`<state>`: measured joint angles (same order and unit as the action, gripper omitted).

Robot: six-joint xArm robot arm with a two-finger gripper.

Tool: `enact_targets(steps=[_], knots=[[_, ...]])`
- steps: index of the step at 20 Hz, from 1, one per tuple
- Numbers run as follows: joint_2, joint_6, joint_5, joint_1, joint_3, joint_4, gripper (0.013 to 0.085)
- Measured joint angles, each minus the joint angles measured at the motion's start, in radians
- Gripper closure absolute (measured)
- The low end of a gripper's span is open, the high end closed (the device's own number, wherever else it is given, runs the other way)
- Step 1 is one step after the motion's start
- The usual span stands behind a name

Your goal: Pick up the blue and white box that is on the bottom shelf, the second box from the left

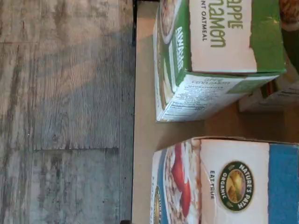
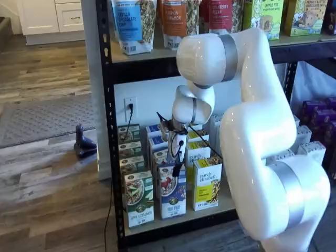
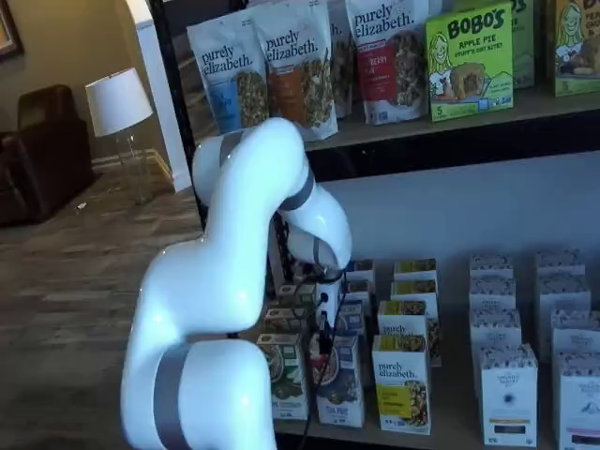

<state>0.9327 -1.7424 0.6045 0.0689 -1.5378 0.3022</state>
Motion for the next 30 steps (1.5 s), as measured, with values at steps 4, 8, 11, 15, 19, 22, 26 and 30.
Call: enact_targets(steps=[4, 8, 11, 15, 19, 22, 26, 30], knots=[[0.024, 0.014, 0.015, 0.0, -0.033, -0.014, 0.013], [0.045, 0.024, 0.02, 0.003, -0.056, -0.023, 0.013], [0.06, 0.038, 0.036, 0.004, -0.078, -0.038, 0.013], [0.08, 0.067, 0.051, 0.008, -0.098, -0.069, 0.013], [0.093, 0.068, 0.043, 0.013, -0.105, -0.065, 0.013], [0.096, 0.048, 0.037, 0.014, -0.105, -0.04, 0.013], [0.085, 0.02, 0.037, 0.01, -0.096, -0.01, 0.013], [0.068, -0.005, 0.031, 0.007, -0.08, 0.018, 0.013]])
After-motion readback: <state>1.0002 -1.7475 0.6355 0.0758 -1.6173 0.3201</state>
